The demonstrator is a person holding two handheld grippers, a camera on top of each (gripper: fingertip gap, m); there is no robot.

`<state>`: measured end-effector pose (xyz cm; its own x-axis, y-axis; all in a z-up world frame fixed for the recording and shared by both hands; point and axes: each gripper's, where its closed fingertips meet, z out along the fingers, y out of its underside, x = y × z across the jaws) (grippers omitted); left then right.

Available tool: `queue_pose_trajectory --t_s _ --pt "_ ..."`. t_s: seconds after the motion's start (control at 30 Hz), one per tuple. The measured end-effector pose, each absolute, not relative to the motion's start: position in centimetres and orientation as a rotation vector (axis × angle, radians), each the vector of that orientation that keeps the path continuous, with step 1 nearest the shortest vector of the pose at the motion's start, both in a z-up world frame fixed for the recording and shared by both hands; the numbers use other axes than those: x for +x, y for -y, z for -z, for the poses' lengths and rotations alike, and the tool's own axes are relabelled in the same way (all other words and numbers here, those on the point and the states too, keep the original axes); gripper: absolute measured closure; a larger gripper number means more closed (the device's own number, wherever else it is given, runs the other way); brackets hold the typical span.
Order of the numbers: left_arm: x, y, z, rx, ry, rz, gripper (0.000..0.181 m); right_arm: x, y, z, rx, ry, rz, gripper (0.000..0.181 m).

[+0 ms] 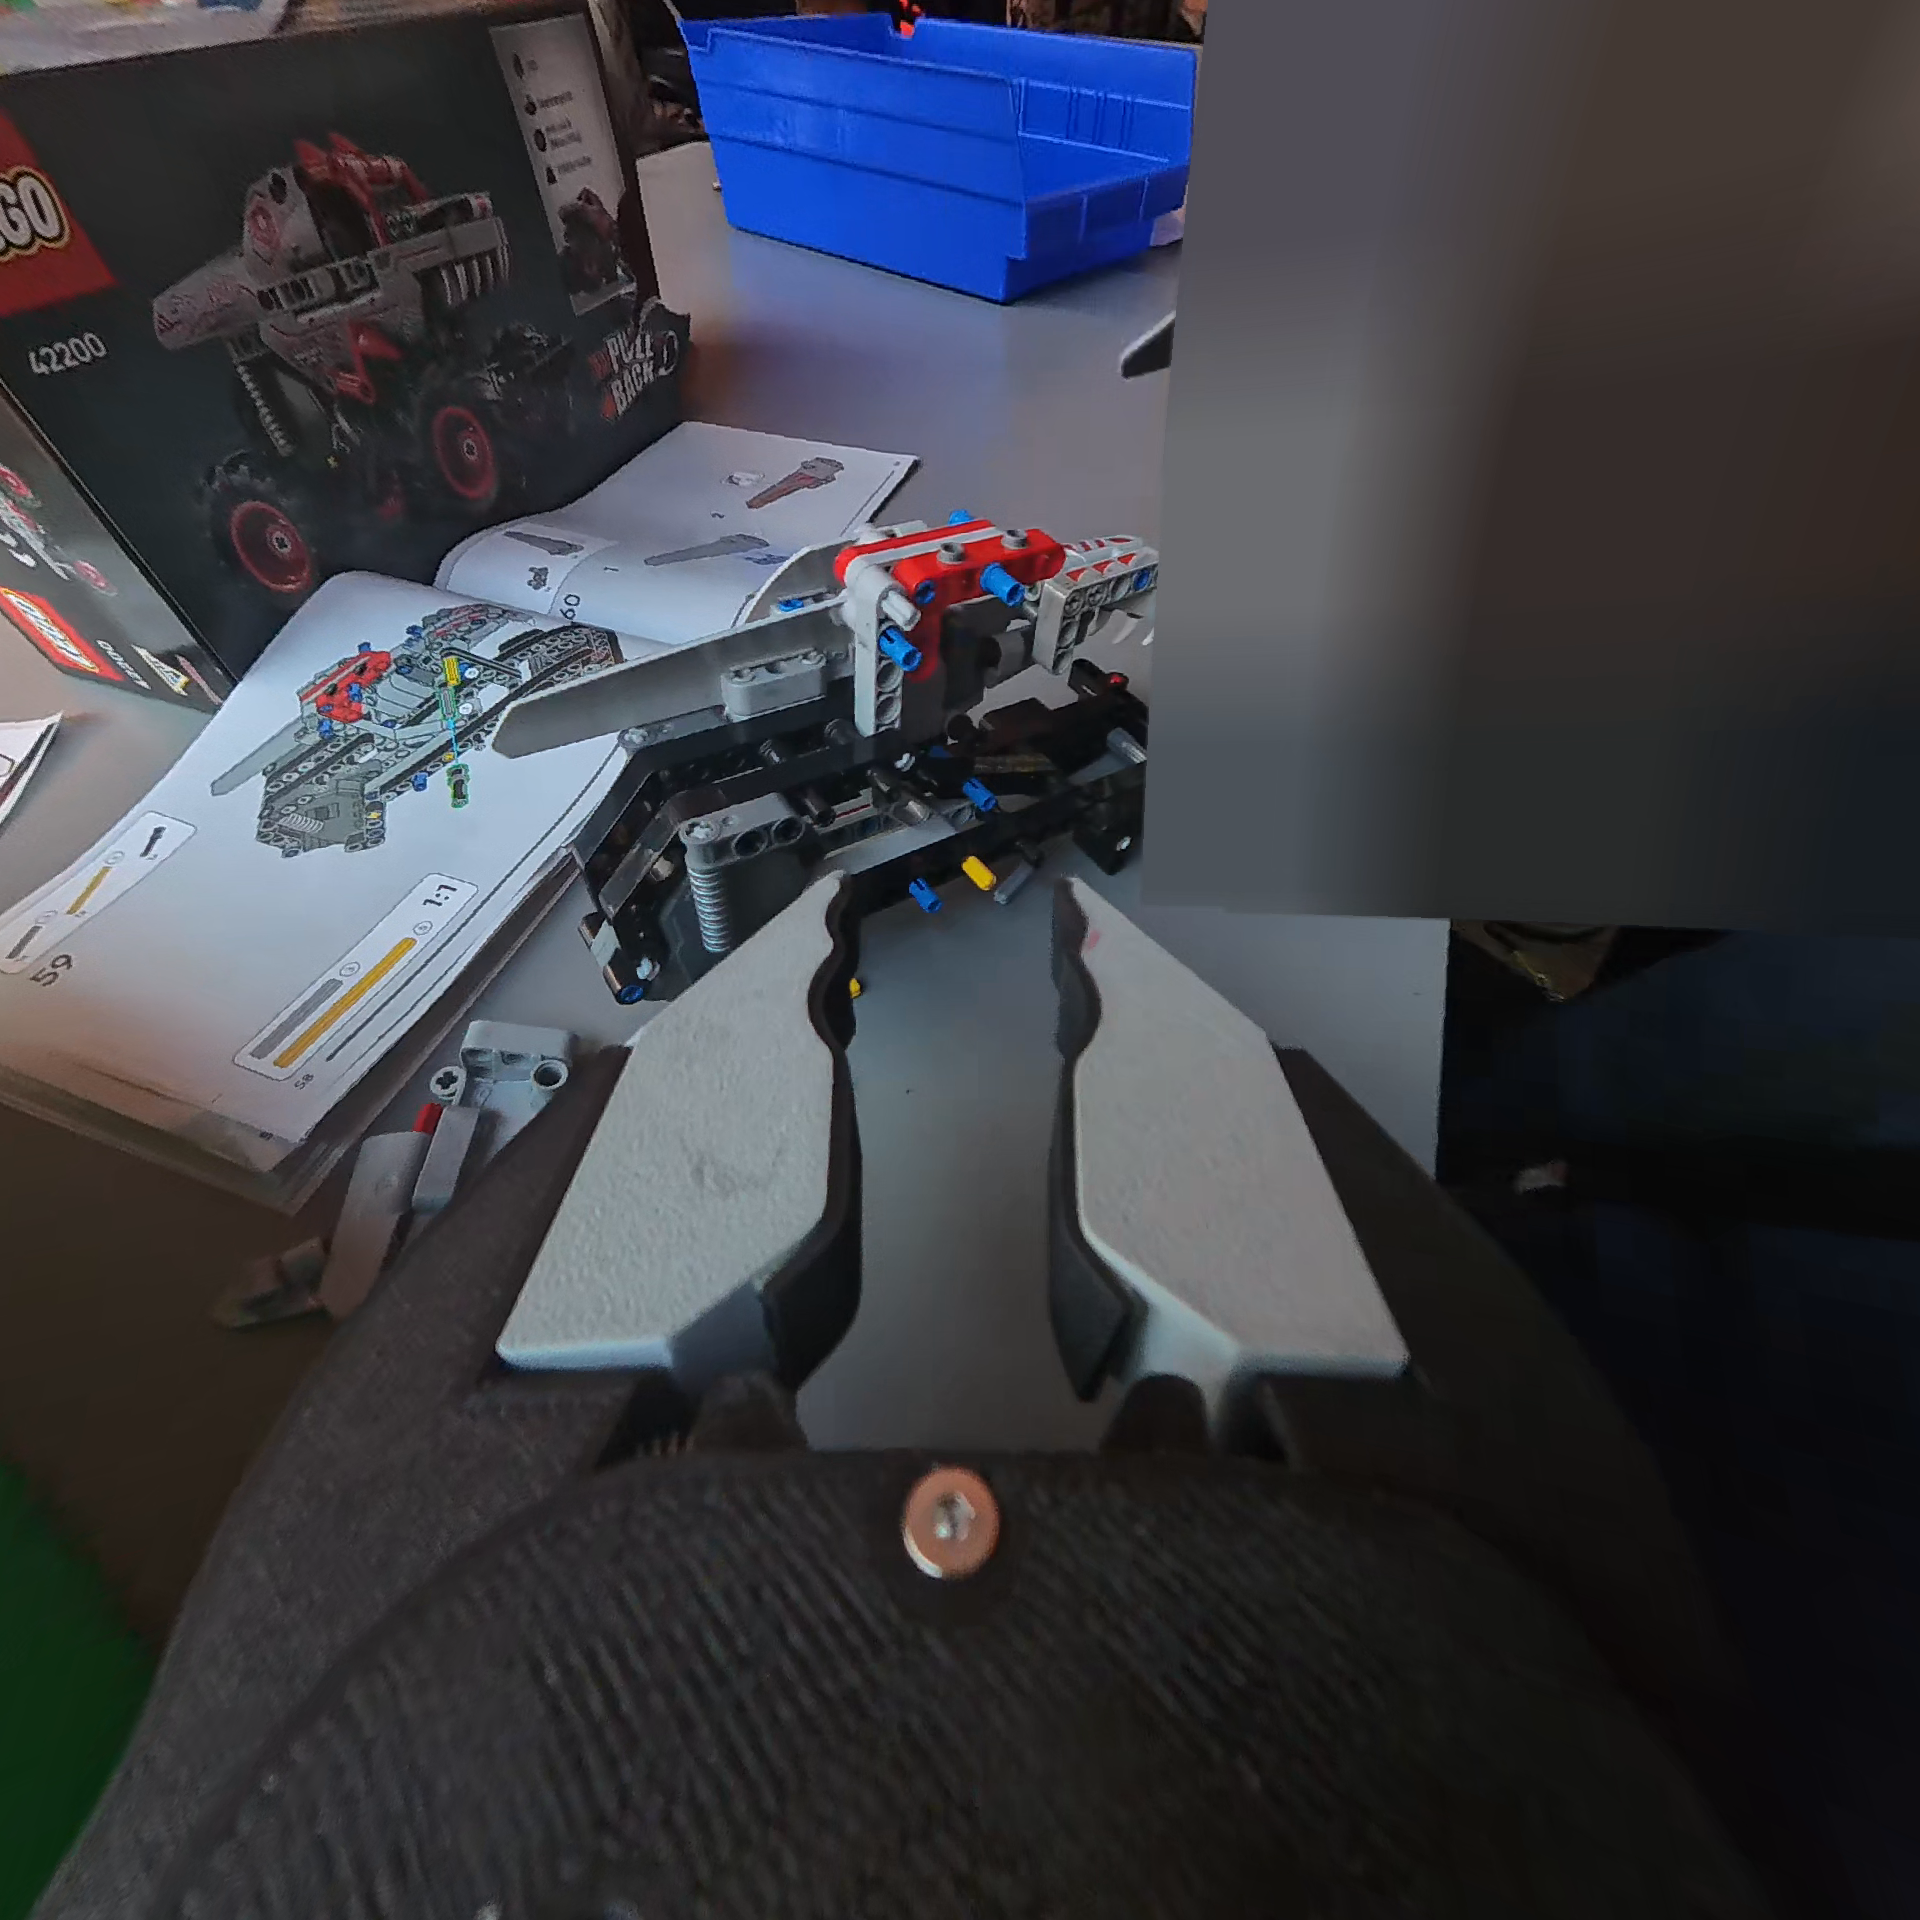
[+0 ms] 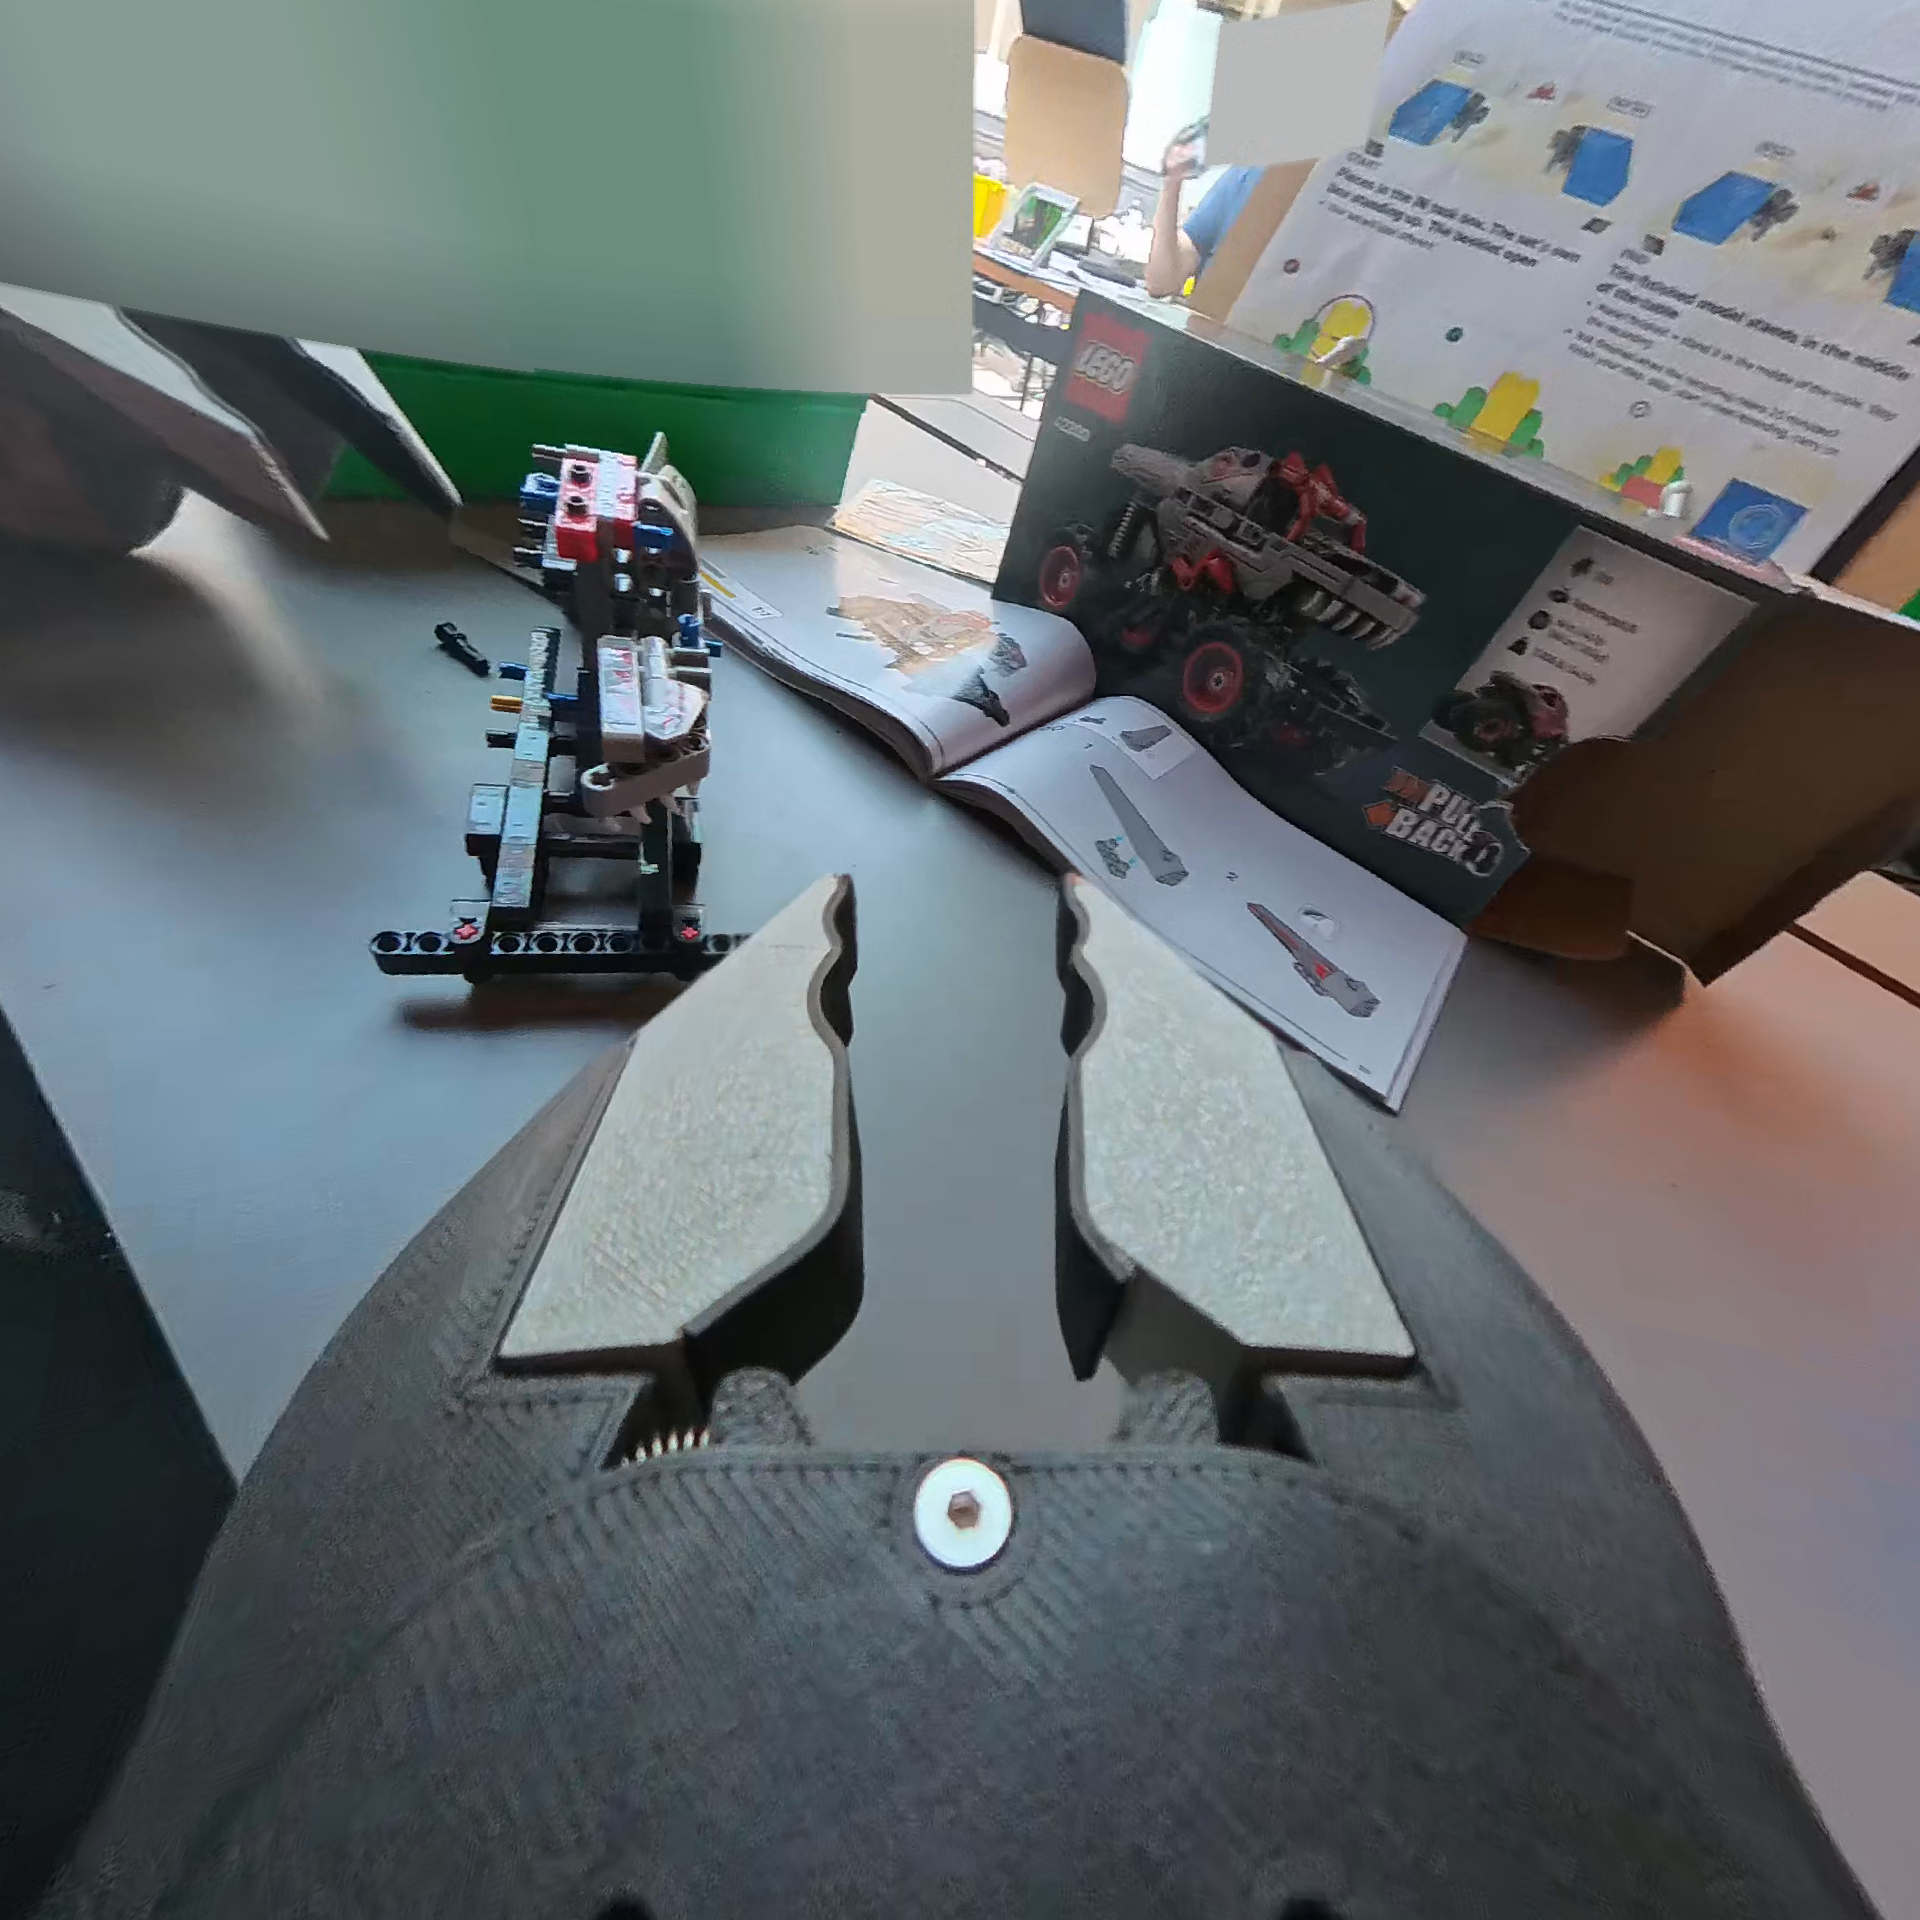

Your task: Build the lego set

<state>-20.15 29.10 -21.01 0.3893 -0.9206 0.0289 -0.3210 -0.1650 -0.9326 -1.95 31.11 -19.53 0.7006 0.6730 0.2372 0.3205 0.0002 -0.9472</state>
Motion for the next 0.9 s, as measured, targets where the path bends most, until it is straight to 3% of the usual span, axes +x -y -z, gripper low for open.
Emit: queue_pose_trajectory --t_s 0.03,0.6,0.77,0.9 --pt "-20.1 -29.0 21.1 -1.699 -1.109 0.788 0.145 -2.0 -31.1 19.5 -1.602 0.832 -0.356 0.145" --pt "-21.1 -30.6 20.3 -1.700 -0.973 0.707 0.148 -4.2 -28.4 19.3 -1.547 0.973 -0.604 0.136" --pt "-22.9 -32.9 18.9 -1.693 -0.781 0.743 0.135 -6.3 -27.6 20.0 -1.572 1.071 -0.720 0.132" --pt "-22.4 -34.3 18.1 -1.709 -0.820 0.720 0.110 -8.4 -27.9 20.5 -1.600 1.114 -0.779 0.129"
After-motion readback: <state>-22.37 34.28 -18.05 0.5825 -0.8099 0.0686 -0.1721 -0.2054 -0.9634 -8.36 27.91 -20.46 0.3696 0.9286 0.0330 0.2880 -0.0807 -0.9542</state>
